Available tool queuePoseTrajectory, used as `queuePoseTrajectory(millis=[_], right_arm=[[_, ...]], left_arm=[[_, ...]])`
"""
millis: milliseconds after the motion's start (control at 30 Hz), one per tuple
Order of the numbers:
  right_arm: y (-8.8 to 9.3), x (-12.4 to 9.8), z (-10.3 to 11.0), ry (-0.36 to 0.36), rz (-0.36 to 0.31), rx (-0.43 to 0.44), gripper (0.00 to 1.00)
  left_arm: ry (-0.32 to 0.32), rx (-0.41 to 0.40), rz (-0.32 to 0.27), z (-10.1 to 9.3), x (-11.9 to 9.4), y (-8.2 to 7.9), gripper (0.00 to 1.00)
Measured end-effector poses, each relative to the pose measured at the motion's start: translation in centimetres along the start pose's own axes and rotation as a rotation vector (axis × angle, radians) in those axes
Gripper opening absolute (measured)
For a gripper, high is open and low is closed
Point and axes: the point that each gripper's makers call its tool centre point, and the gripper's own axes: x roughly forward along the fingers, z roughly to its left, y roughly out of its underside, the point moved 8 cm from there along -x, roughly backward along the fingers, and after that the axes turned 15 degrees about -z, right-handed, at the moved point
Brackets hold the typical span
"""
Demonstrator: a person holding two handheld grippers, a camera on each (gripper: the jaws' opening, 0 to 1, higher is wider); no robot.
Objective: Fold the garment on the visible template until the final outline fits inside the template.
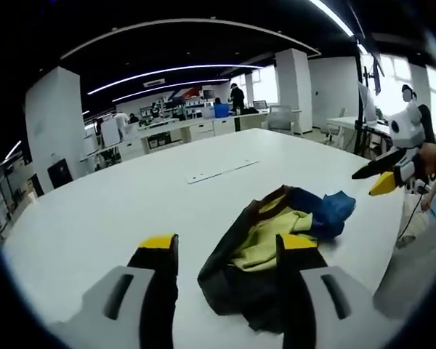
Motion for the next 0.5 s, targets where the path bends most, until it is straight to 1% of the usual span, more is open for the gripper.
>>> queuePoseTrajectory(millis=[167,300,500], right_arm=[[0.0,1.6,-0.5,-0.014,0.012,0.011,0.64],[0.0,2.9,-0.7,-0.021,0.022,0.015,0.63],[0.7,4.3,-0.5,-0.043,0.049,0.019,0.62]], left_arm=[[0.041,-0.008,0.013,0.6,2.2,0.4,0.47],[0.061,-0.011,0.033,1.1,3.9,0.8,0.46],[0.107,-0.013,0.067,1.7,5.9,2.0,0.43]])
